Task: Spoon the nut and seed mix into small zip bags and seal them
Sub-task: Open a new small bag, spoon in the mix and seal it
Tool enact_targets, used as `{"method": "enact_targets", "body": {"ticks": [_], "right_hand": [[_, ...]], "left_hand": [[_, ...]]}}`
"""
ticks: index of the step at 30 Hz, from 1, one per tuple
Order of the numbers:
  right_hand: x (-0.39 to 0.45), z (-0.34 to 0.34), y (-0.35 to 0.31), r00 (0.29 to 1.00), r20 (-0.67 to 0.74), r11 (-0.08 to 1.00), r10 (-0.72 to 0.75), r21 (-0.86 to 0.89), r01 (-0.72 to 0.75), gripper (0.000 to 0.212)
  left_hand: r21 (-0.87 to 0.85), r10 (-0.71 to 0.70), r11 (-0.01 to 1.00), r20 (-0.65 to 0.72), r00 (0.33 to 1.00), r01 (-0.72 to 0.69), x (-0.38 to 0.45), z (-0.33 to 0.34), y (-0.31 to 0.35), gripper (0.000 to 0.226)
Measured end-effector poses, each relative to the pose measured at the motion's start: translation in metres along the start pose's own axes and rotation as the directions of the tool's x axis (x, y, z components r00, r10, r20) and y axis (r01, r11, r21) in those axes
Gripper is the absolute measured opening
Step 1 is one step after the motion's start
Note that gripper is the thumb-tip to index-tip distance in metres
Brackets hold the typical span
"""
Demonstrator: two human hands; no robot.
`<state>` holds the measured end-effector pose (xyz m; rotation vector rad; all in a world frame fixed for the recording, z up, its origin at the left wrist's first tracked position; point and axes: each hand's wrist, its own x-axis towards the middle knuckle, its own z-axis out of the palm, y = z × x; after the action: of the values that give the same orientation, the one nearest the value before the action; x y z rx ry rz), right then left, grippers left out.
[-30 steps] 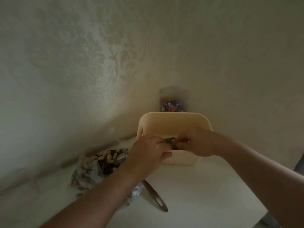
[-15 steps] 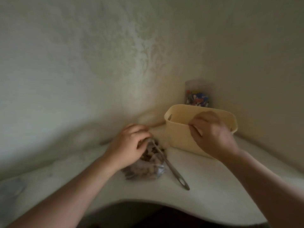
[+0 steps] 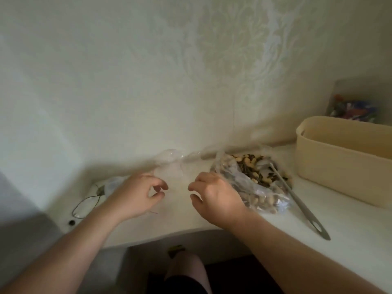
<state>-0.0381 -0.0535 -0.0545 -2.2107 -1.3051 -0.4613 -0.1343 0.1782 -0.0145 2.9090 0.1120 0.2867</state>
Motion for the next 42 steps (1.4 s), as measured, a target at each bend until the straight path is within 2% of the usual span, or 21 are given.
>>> {"method": "enact_targets", "body": {"ticks": [4, 8, 10, 15, 18, 23, 25, 27, 29, 32, 36, 37, 39, 42], "right_hand": [[0.012, 0.016, -0.017, 0.991, 0.121, 0.996, 0.065, 0.049, -0.071, 0.028], [0.017, 0.033, -0.027, 0.976, 0.215, 0.990, 0.041, 0.126, -0.069, 0.032], [0.016, 0.042, -0.027, 0.969, 0.245, 0.988, 0.043, 0.133, -0.077, 0.033], [0.012, 0.053, -0.026, 0.977, 0.204, 0.988, 0.067, 0.124, -0.093, 0.030], [0.011, 0.056, -0.025, 0.979, 0.187, 0.985, 0.079, 0.136, -0.105, 0.030], [0.015, 0.057, -0.022, 0.966, 0.235, 0.977, 0.106, 0.158, -0.146, 0.036], [0.017, 0.048, -0.023, 0.968, 0.210, 0.946, 0.137, 0.261, -0.191, 0.038], [0.019, 0.028, -0.023, 0.962, 0.155, 0.867, 0.227, 0.418, -0.271, 0.033], [0.023, 0.001, -0.018, 0.937, 0.075, 0.763, 0.342, 0.560, -0.323, 0.020], [0.029, -0.047, 0.005, 0.872, -0.067, 0.658, 0.486, 0.685, -0.314, 0.008], [0.029, -0.094, 0.049, 0.846, -0.135, 0.678, 0.515, 0.669, -0.306, 0.007], [0.028, -0.101, 0.061, 0.847, -0.133, 0.691, 0.514, 0.649, -0.318, 0.008], [0.025, -0.108, 0.084, 0.850, -0.103, 0.707, 0.517, 0.610, -0.356, 0.013], [0.016, -0.107, 0.115, 0.835, -0.095, 0.671, 0.541, 0.648, -0.361, 0.021]], "left_hand": [[-0.006, 0.001, 1.000, 0.110, 0.994, 0.000, -0.016, 0.004, -0.015, 0.024], [0.059, 0.015, 0.998, 0.193, 0.981, -0.027, -0.027, 0.006, -0.030, 0.037], [0.067, 0.020, 0.997, 0.190, 0.982, -0.033, -0.027, 0.012, -0.037, 0.032], [0.052, 0.047, 0.997, 0.143, 0.989, -0.055, -0.020, 0.011, -0.041, 0.016], [0.053, 0.036, 0.998, 0.015, 0.999, -0.037, -0.018, -0.005, -0.039, 0.009], [-0.043, -0.061, 0.998, -0.206, 0.977, 0.053, -0.009, -0.055, -0.014, 0.017], [-0.102, -0.074, 0.994, -0.316, 0.946, 0.043, -0.002, -0.066, 0.002, 0.019], [-0.270, -0.115, 0.963, -0.402, 0.908, 0.002, 0.009, -0.068, 0.019, 0.019], [-0.487, -0.171, 0.870, -0.435, 0.884, -0.071, 0.026, -0.061, 0.037, 0.018], [-0.764, -0.246, 0.630, -0.368, 0.897, -0.140, 0.061, -0.044, 0.072, 0.016], [-0.982, -0.345, 0.182, -0.114, 0.932, -0.052, 0.114, -0.015, 0.122, 0.015], [-0.994, -0.343, 0.111, -0.054, 0.938, -0.016, 0.125, -0.008, 0.135, 0.015], [-0.997, -0.308, 0.058, 0.023, 0.951, 0.042, 0.145, 0.008, 0.160, 0.015], [-0.997, -0.200, 0.038, 0.054, 0.978, 0.063, 0.165, 0.032, 0.191, 0.014]]}}
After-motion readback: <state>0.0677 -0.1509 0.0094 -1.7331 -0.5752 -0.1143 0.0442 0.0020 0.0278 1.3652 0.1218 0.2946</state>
